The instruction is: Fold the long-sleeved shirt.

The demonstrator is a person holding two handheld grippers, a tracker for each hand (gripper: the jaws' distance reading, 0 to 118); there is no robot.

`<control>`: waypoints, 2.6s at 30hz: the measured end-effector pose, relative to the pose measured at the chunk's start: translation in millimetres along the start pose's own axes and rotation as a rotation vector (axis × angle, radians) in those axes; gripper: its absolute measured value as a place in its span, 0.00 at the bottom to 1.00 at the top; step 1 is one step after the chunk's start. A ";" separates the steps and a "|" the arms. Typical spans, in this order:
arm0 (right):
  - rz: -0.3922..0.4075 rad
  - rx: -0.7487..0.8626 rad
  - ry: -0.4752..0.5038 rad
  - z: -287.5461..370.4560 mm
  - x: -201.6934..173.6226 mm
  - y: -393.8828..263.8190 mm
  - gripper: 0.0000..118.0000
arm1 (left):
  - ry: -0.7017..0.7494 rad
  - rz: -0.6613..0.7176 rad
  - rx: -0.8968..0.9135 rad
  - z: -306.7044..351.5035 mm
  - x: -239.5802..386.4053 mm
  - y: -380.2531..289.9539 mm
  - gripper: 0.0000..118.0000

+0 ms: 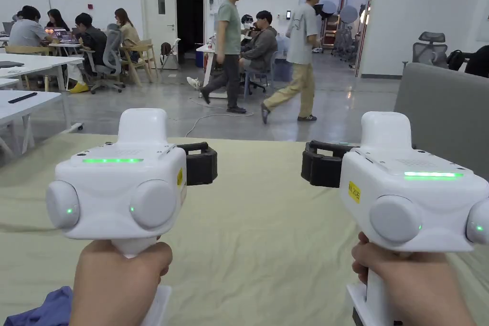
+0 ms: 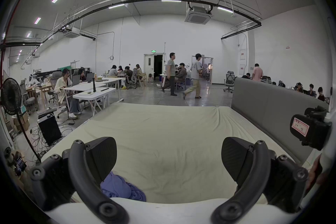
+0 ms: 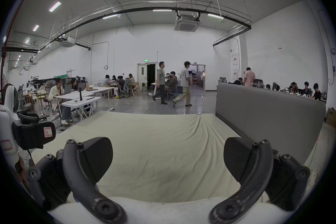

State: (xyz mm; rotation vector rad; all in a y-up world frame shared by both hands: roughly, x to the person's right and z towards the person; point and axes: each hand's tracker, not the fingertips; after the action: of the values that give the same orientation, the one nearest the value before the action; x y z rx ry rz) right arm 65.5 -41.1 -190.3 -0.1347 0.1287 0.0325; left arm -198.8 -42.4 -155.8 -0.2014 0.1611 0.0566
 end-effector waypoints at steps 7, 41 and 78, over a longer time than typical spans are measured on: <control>-0.004 -0.001 -0.003 0.2 1.4 0.5 1.00 | -0.007 0.014 0.007 1.1 -1.2 1.4 0.98; -0.006 -0.005 -0.007 0.1 5.3 -1.7 1.00 | -0.005 -0.015 -0.009 -1.9 1.5 -0.7 0.98; 0.060 -0.057 0.659 -56.6 -215.2 -35.3 0.00 | 0.264 0.081 -0.161 -3.9 -163.7 -28.4 0.00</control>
State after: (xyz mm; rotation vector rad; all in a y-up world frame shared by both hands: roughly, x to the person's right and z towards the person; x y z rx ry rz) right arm -153.5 -88.9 -213.2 -0.1946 0.7905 0.0508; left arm -358.6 -77.5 -126.9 -0.3634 0.4287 0.1235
